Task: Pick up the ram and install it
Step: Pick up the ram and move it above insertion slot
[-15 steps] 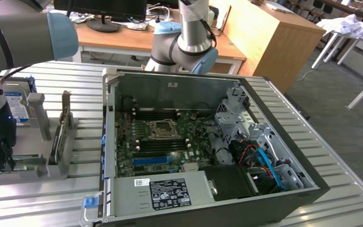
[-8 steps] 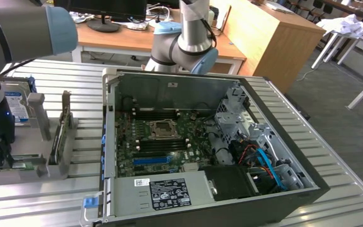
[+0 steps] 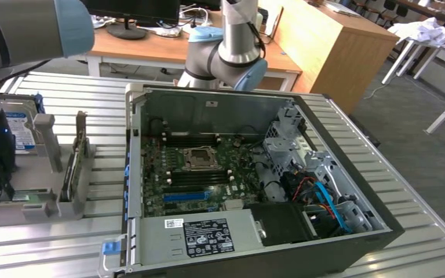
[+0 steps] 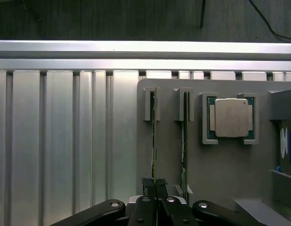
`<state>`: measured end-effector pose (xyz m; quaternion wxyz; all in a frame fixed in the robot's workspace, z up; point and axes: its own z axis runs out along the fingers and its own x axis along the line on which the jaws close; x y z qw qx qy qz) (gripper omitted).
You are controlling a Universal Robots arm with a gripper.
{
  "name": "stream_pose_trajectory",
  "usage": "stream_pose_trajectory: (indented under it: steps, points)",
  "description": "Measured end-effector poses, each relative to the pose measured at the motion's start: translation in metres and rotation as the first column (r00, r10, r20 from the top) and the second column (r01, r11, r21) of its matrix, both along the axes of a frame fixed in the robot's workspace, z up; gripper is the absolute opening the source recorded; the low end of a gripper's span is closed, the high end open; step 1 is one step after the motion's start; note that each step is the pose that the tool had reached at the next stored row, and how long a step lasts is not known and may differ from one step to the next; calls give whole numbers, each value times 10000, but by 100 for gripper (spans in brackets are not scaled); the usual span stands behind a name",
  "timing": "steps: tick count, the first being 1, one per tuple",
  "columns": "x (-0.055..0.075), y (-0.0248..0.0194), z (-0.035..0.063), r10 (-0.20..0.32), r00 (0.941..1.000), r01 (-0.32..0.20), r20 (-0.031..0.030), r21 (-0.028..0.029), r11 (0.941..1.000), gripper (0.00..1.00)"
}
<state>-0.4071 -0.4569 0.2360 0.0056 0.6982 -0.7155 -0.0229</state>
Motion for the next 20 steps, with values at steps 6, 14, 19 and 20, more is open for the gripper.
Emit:
stream_pose_trajectory:
  steps: [6,14,19,20]
  points:
    - [0,0,136,0,10000,0,-1,0,10000,12]
    - [0,0,331,0,10000,0,-2,0,10000,12]
    - [0,0,463,0,10000,0,-4,0,10000,12]
    - [0,0,491,0,10000,0,-5,0,10000,12]
